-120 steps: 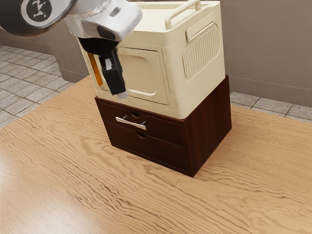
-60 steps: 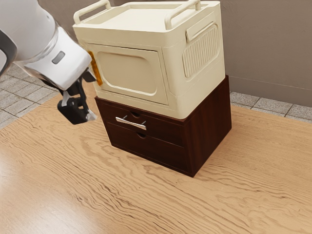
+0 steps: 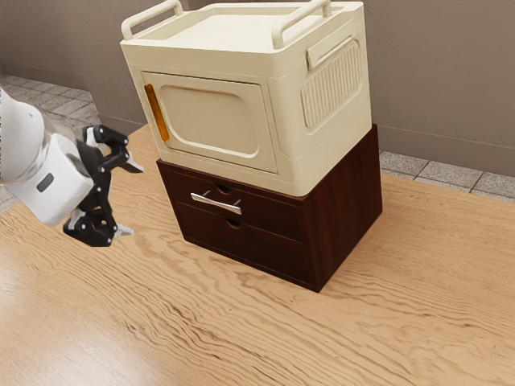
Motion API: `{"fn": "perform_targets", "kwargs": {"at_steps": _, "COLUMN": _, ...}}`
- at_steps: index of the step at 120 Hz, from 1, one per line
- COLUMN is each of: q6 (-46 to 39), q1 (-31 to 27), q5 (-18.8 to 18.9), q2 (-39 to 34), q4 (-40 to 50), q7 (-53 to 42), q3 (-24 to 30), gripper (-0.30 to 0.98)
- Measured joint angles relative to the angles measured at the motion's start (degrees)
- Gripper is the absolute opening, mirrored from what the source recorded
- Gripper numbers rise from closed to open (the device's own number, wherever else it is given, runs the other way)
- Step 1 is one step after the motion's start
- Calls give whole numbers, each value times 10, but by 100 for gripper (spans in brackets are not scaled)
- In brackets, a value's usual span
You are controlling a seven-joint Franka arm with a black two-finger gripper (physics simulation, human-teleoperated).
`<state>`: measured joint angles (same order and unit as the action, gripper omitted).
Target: Pull the drawer handle with one arm to open the drawer
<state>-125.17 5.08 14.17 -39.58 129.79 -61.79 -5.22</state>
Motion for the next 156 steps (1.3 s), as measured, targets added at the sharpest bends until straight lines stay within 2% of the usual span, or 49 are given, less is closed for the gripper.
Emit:
{"fn": "perform_targets", "kwargs": {"at_steps": 16, "q6": -64, "q1": 4, "q5": 2, "q2": 11, "q4": 33, "q7": -33, "q3": -4, "gripper": 69}}
{"fn": "perform_targets", "kwargs": {"at_steps": 36, "q6": -139, "q1": 4, "q5": 11, "q2": 61, "q4": 39, "q7": -66, "q3": -17, "gripper": 69}}
{"fn": "perform_targets", "kwargs": {"at_steps": 77, "q6": -237, "q1": 2, "q5": 32, "q2": 114, "q4": 54, "q7": -109, "q3": -27, "gripper": 69}}
{"fn": "perform_targets", "kwargs": {"at_steps": 120, "q6": -203, "q1": 2, "q5": 53, "q2": 121, "q4": 49, "q7": -136, "q3": -26, "gripper": 69}}
{"fn": "perform_targets", "kwargs": {"at_steps": 156, "q6": -227, "q1": 1, "q5": 57, "q2": 175, "q4": 30, "q7": -148, "q3": -41, "gripper": 69}}
